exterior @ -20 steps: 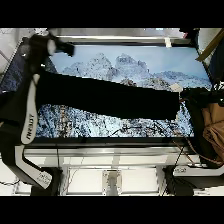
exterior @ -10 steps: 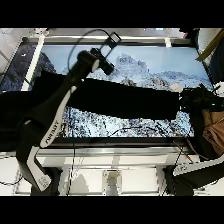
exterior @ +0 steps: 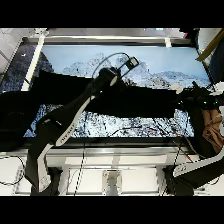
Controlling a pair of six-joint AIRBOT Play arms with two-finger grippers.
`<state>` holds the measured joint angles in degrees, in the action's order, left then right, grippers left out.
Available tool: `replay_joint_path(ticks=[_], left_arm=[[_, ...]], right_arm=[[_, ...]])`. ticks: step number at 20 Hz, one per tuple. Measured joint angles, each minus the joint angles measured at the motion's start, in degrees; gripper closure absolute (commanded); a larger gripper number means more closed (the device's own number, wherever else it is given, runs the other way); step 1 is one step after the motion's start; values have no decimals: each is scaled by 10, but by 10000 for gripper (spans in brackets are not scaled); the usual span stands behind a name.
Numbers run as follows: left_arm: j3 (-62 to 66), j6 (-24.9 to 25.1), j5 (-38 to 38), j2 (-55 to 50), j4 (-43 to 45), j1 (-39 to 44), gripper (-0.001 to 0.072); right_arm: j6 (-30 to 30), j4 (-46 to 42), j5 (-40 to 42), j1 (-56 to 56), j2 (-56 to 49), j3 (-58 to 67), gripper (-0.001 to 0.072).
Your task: Fold the clothes and pants, and hang the long-sleeved shirts on hangers.
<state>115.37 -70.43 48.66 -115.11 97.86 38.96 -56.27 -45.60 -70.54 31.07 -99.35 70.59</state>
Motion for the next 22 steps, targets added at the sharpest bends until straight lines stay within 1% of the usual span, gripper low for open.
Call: replay_joint_path(ticks=[1,2,3,5,7,10,12,14,16,18,22], left_arm=[[0,0,0,-9,-12,6,304],[0,0,0,-18,-22,11,585],[0,0,0,-26,-31,15,692],[0,1,0,-40,-46,20,699],[0,-13,0,-51,-56,23,699],[0,-31,0,-61,-65,23,699],[0,-38,-1,-66,-77,23,699],[0,-41,1,-70,-100,23,698],[0,-43,1,-62,-114,22,699],[0,-44,12,-37,-111,12,698],[0,-45,81,49,-44,-45,698]], right_arm=[[0,1,3,-7,0,0,464],[0,2,8,-13,0,0,707],[-1,4,10,-17,0,0,699],[-7,5,6,-22,1,5,699],[-10,11,-18,-24,8,21,699],[-15,57,-71,-30,30,71,700],[-32,94,-94,-43,45,114,701],[-69,109,-105,-72,54,165,701],[-113,103,-105,-110,58,204,701],[-158,88,-82,-156,60,234,701],[-226,72,-7,-264,57,260,702]])
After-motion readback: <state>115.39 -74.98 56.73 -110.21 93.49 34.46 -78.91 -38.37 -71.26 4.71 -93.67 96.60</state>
